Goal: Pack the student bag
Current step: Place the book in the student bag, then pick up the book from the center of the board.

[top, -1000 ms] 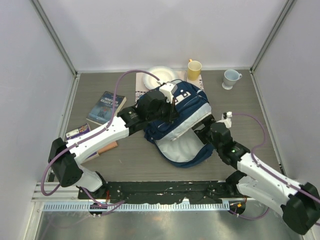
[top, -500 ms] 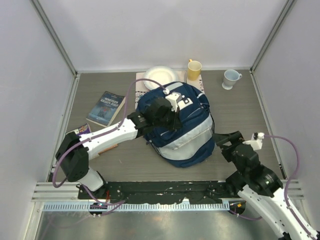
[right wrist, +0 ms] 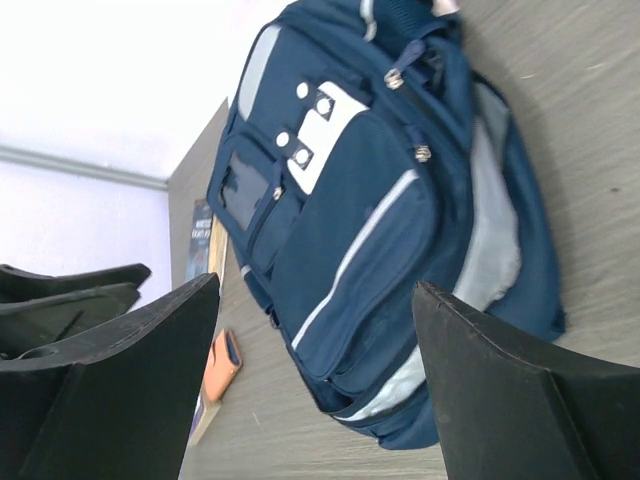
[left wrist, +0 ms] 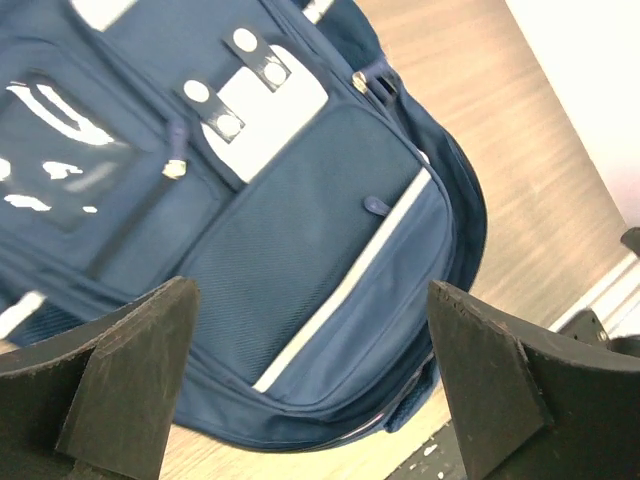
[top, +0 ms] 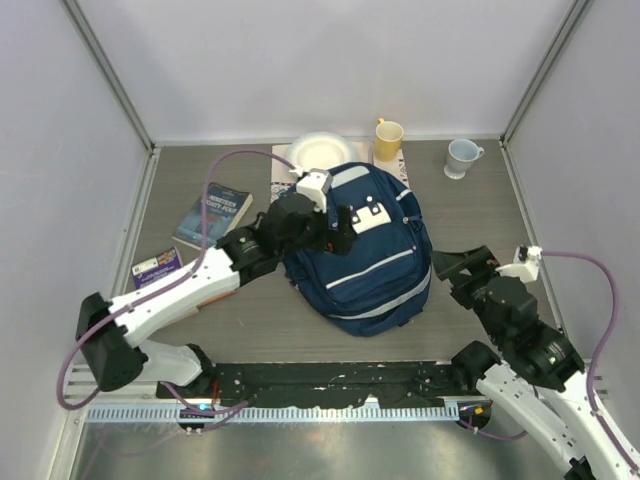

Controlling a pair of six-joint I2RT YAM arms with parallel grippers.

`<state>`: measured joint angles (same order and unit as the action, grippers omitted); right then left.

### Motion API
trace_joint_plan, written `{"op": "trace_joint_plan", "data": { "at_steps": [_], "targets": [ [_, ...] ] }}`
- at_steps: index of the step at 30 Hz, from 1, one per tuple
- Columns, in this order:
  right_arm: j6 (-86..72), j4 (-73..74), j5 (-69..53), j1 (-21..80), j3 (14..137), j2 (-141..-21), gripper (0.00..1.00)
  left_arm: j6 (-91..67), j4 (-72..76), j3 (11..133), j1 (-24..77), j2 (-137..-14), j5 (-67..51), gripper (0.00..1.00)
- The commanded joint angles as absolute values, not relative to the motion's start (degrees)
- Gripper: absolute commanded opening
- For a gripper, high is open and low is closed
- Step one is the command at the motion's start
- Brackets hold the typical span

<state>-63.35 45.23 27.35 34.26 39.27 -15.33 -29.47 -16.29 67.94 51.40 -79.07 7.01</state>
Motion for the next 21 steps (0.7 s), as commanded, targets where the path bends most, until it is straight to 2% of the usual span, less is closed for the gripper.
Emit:
{"op": "trace_joint_plan", "data": {
  "at_steps": [1,8,11,17,21],
  "targets": [
    [-57.66,32.09,17.42,34.19,39.03,-22.31,0.83,-27.77,-20.82,64.79,48.96,-71.47,17.38,1.0],
    [-57.83,19.0,8.09,34.28,36.12,-32.33,0.82,-27.86,-24.7,58.36,33.51,-62.67,14.88,1.0],
    [-57.31,12.42,5.28,34.54,36.73,-38.13,0.8,-28.21,-25.05,56.96,21.49,-61.17,9.96,0.99],
    [-56.34,5.2,7.71,40.67,40.51,-52.63,0.78,-29.53,-23.13,57.92,4.26,-66.08,3.17,1.0],
    [-55.99,1.5,9.23,45.16,43.41,-59.4,0.78,-27.52,-20.75,62.13,-4.21,-73.9,-6.84,1.0]
  ]
}}
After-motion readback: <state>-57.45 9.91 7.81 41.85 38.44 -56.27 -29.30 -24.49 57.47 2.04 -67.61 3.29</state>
